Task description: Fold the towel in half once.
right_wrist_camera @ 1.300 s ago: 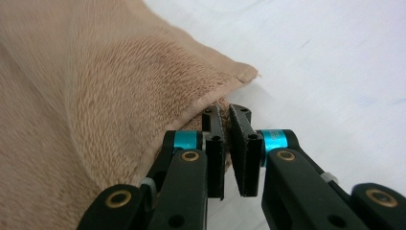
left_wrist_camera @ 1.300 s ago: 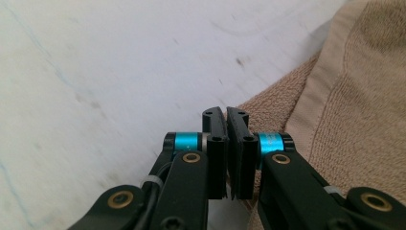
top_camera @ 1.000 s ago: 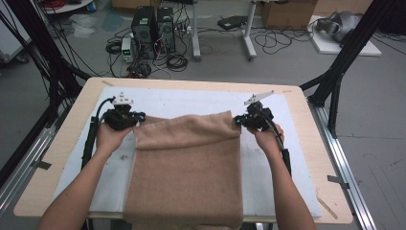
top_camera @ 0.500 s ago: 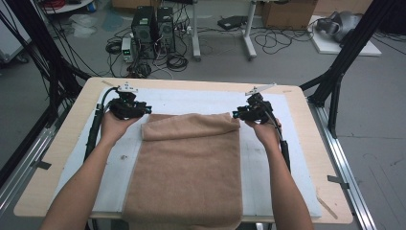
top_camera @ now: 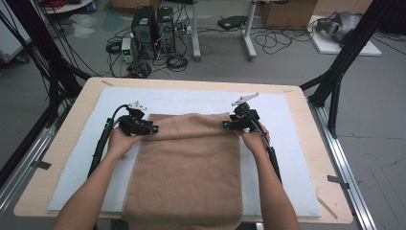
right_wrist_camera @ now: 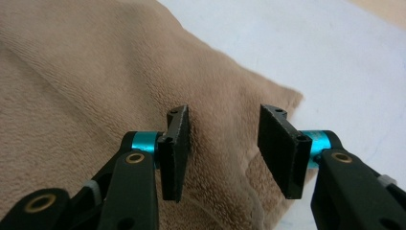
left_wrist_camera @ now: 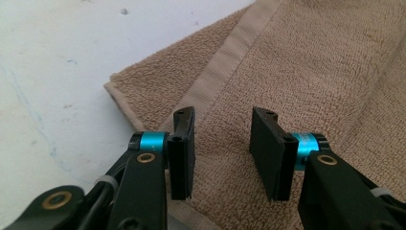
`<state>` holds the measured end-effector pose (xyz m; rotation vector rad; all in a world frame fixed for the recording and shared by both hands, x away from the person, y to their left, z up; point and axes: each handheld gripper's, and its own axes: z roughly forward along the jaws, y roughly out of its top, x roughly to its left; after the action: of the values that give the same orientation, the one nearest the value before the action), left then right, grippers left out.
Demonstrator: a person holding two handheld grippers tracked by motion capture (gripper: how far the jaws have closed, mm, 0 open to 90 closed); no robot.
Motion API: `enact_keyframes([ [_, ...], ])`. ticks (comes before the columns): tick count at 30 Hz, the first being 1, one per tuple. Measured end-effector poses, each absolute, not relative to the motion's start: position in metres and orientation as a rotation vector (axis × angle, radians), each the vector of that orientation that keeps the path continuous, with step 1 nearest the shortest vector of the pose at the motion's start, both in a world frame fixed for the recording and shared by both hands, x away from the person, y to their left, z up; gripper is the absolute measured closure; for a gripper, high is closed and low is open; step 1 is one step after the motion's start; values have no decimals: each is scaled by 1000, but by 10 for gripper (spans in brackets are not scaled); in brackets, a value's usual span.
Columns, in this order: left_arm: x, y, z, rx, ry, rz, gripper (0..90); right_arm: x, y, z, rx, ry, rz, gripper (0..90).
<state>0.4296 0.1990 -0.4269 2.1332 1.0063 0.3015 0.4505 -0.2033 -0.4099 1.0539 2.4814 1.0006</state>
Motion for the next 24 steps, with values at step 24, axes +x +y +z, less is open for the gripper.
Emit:
enact_keyframes([
  [24,371,209,-398,2069,822,413,860,390,-221,-392,840,2530,1211,819],
])
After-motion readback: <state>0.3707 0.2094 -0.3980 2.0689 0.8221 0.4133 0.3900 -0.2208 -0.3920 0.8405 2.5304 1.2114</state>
